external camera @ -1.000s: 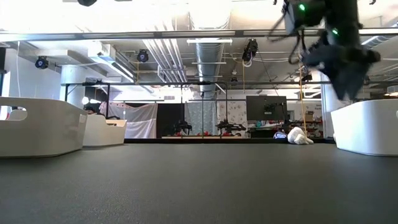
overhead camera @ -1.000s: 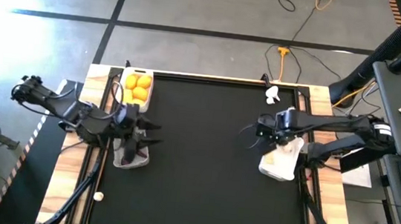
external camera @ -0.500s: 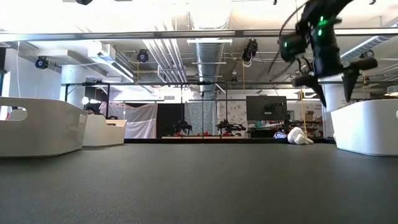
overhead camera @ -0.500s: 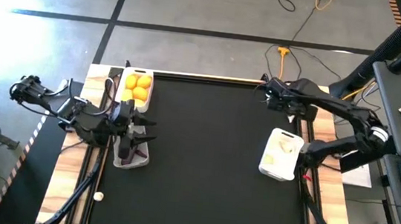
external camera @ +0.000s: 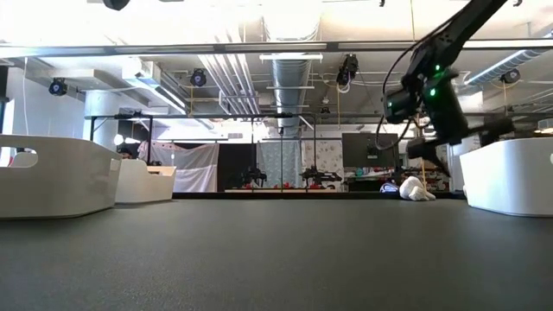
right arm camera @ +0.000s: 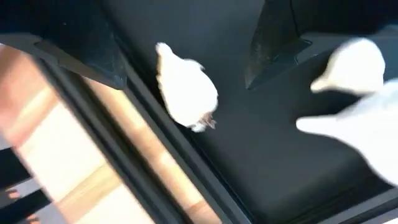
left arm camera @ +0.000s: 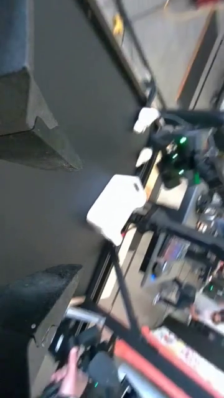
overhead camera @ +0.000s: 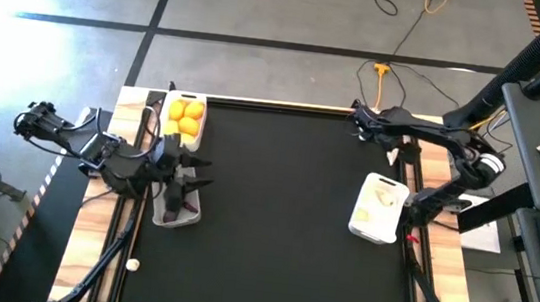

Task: Sort produce into baskets
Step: Put the white garlic into the bottom white bin

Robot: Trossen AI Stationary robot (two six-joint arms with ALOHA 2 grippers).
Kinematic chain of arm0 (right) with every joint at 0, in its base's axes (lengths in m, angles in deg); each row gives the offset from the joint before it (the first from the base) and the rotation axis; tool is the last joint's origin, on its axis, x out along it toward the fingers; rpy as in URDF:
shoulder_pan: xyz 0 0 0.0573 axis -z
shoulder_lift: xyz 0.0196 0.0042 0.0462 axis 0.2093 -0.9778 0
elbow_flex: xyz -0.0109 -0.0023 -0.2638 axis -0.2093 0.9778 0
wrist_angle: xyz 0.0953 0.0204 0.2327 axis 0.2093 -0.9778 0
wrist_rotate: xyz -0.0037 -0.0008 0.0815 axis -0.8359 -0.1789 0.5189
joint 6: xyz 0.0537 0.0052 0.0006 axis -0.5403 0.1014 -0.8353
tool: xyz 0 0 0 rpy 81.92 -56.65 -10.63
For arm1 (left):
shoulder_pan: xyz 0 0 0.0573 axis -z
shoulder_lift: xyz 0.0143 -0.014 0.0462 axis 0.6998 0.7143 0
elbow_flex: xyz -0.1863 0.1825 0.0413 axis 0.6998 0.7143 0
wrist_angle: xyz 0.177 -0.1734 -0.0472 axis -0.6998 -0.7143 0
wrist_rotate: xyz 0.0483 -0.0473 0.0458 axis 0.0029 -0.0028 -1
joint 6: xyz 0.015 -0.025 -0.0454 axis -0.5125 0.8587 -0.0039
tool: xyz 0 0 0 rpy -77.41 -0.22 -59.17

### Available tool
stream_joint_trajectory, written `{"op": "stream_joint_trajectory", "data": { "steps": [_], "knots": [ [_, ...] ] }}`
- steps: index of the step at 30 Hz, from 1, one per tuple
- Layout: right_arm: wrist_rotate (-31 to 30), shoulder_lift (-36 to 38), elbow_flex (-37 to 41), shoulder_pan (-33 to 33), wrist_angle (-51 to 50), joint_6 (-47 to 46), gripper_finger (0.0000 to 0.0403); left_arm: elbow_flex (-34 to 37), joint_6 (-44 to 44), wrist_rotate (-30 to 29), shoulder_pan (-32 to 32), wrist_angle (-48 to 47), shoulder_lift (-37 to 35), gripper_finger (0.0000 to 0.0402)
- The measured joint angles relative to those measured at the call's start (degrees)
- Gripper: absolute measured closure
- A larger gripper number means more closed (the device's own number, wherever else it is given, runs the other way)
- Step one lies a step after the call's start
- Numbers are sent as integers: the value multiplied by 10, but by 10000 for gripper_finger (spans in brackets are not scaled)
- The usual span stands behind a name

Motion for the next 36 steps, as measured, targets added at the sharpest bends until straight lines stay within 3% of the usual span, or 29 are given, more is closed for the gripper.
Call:
{"op": "stream_joint_trajectory", "data": {
  "steps": [5, 13, 23, 30, 36],
  "knots": [
    [8, -42, 9, 19, 28, -7, 92, 0, -31, -58, -5, 0, 0, 164],
    [45, -79, 55, 36, 58, -57, 126, 0, -30, -55, -29, -10, 7, 164],
    [41, -66, 69, 38, 87, -9, 220, 0, -25, -53, -49, -16, 10, 164],
    [28, 12, 69, 7, 84, 23, 294, 0, -30, -53, -49, -16, 5, 164],
    [22, 142, 68, -113, 76, 108, 331, 0, -45, -52, -49, -16, 5, 164]
  ]
}}
